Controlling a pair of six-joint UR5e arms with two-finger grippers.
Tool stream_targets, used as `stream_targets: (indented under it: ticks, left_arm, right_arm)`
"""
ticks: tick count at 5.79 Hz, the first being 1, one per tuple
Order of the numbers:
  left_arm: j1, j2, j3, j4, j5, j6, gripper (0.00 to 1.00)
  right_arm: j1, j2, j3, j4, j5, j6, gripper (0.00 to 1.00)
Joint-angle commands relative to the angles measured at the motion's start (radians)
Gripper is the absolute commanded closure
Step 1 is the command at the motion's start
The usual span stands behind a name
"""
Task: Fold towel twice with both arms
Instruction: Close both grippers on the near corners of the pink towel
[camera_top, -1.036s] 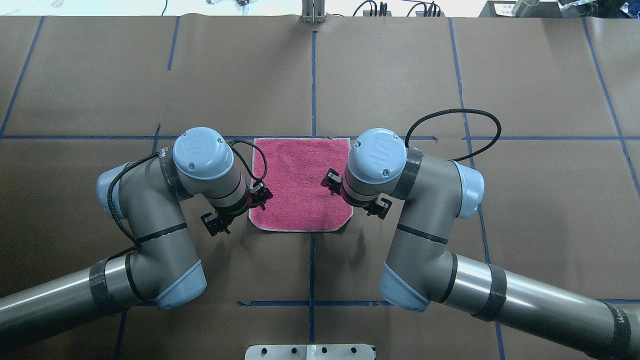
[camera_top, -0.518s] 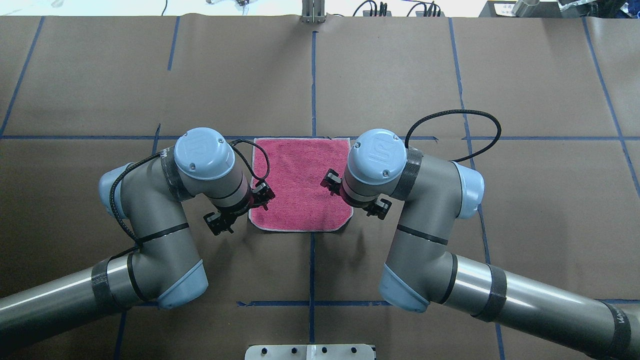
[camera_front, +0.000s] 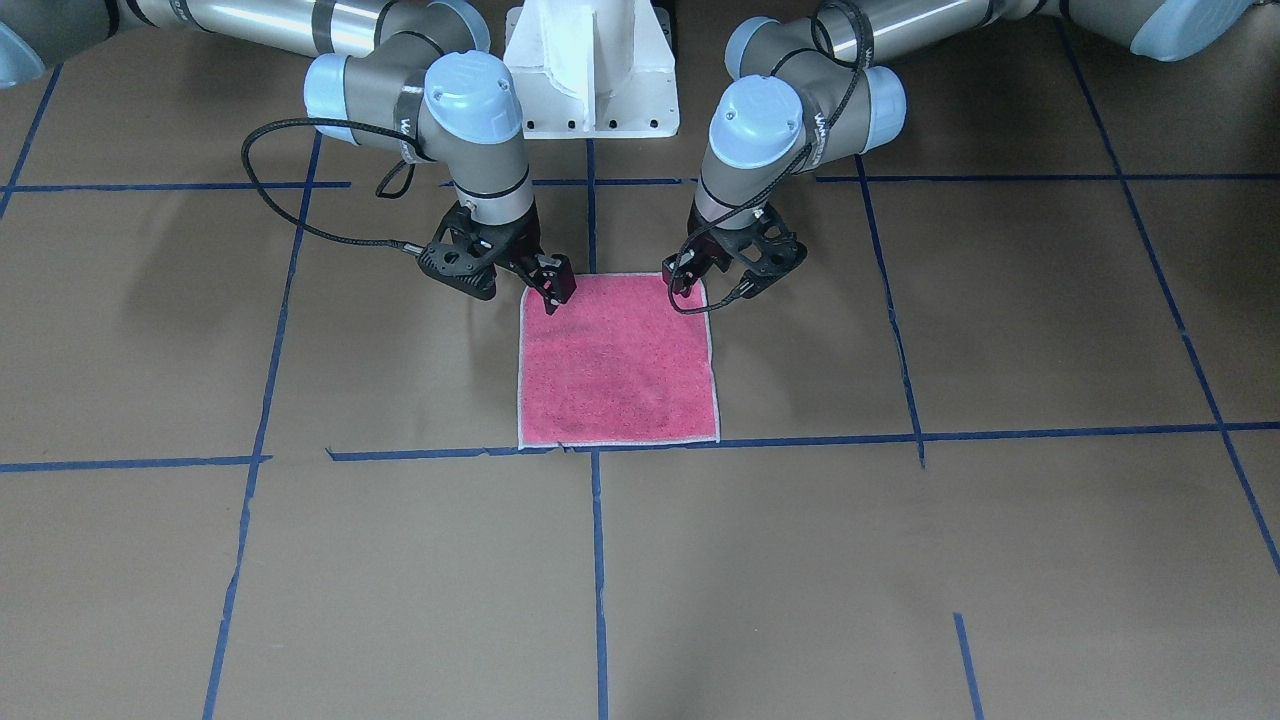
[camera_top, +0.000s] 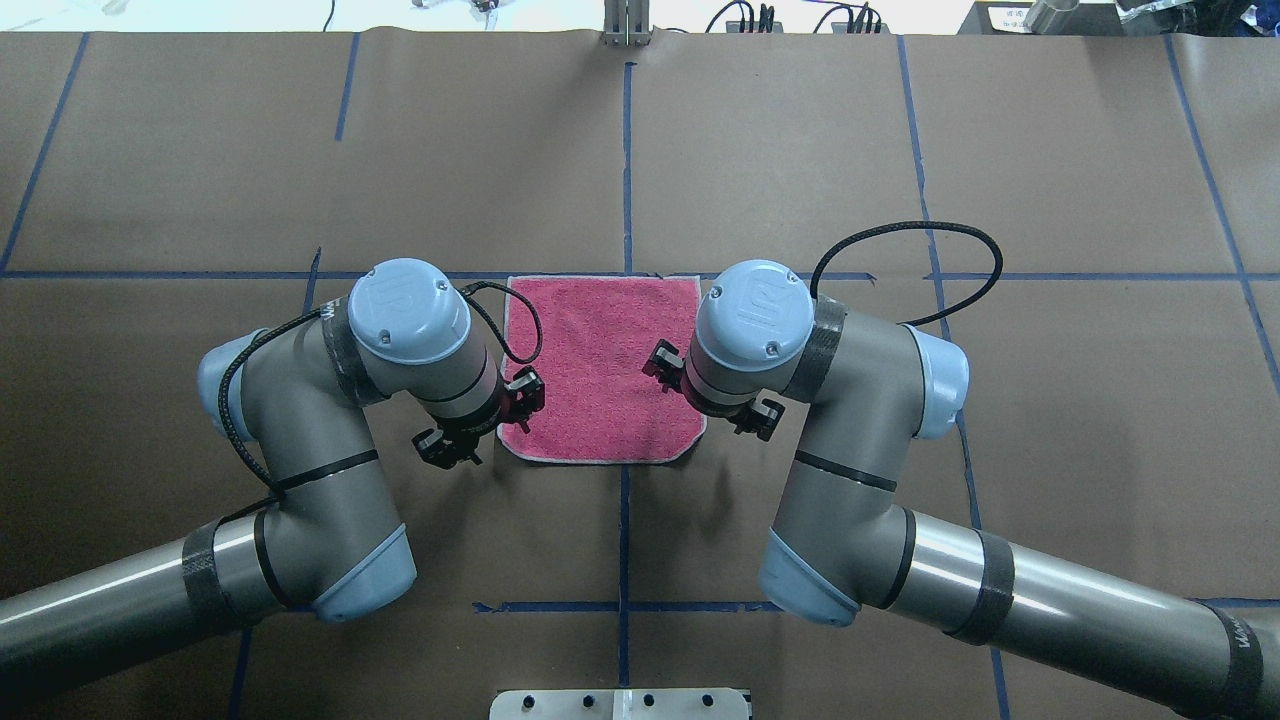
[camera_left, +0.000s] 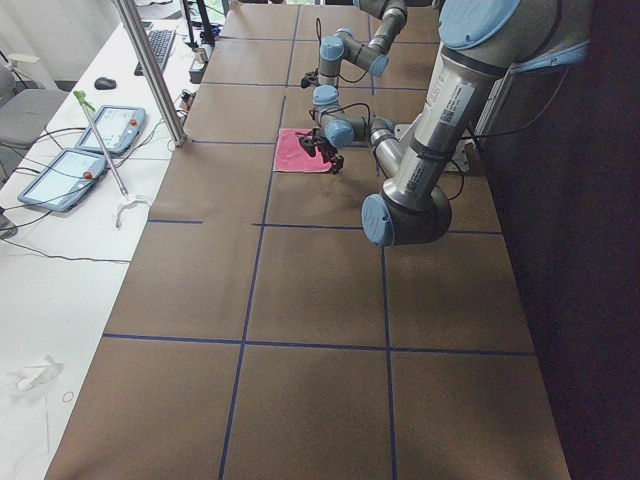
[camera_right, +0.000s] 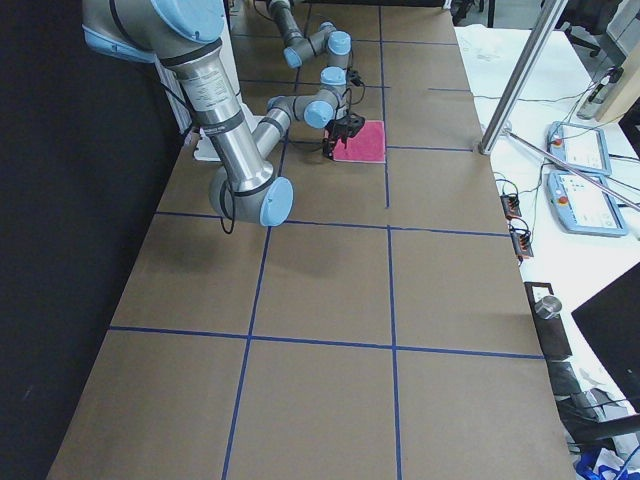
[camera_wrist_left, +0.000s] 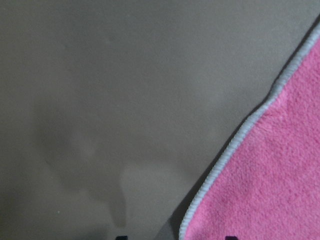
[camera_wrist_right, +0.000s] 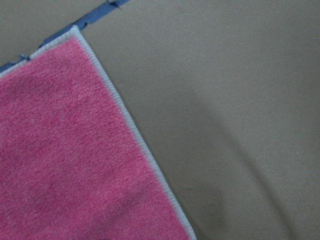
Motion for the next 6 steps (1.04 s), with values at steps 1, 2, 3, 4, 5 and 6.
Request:
stream_targets:
  ticks: [1, 2, 3, 4, 5, 6]
  left_arm:
    - [0.009, -0.003, 0.005, -0.007, 0.001, -0.001, 0.45]
    - [0.01, -0.005, 0.003, -0.007, 0.001, -0.003, 0.55]
    - [0.01, -0.003, 0.002, -0.006, 0.001, -0.003, 0.65]
    - [0.008, -0.002, -0.001, -0.007, 0.001, -0.001, 0.76]
    - [0.008, -0.002, -0.001, -0.007, 0.001, 0.003, 0.88]
    - [0.008, -0.002, -0.001, -0.007, 0.001, 0.005, 0.93]
  right_arm:
    - [0.0, 0.001, 0.0, 0.0, 0.0, 0.001, 0.0]
    - [0.0, 0.003, 0.002, 0.0, 0.0, 0.001, 0.0]
    - [0.0, 0.003, 0.002, 0.0, 0.0, 0.001, 0.0]
    - [-0.002, 0.004, 0.002, 0.002, -0.002, 0.001, 0.0]
    - [0.0, 0.004, 0.002, 0.0, -0.002, 0.001, 0.0]
    - [0.0, 0.004, 0.004, 0.0, -0.002, 0.001, 0.0]
